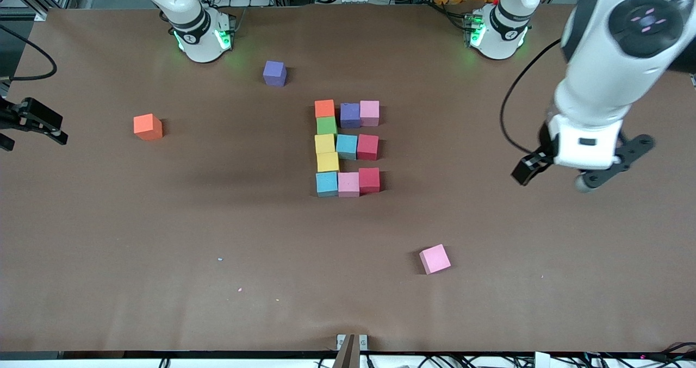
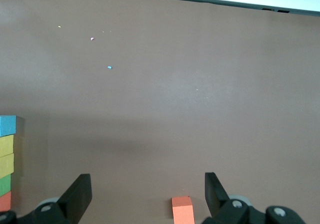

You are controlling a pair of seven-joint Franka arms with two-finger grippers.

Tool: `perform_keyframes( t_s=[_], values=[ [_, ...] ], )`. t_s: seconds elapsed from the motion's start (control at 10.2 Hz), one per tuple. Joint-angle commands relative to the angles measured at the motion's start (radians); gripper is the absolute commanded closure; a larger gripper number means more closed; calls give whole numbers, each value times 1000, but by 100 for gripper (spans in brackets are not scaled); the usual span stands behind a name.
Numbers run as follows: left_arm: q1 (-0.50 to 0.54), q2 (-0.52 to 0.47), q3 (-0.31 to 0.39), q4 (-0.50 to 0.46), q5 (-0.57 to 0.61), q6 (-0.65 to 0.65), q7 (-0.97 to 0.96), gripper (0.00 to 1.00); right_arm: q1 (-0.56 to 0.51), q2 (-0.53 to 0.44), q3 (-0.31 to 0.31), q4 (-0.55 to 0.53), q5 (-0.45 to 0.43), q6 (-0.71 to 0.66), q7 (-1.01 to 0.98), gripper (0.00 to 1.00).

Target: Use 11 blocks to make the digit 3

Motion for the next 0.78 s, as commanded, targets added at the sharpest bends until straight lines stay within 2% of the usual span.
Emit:
perform_keyframes(
  t_s=[0.0, 0.39, 0.68],
  values=[
    [59, -67, -9, -17, -65, -23, 144, 0, -9, -4, 7, 14, 2, -17, 9, 0],
    [106, -104, -6, -20, -114, -65, 571, 0, -10, -4, 7, 38, 0, -49, 9, 0],
    [109, -148, 4, -49, -114, -65, 655, 0, -9, -3, 7, 48, 2, -51, 11, 0]
  ],
)
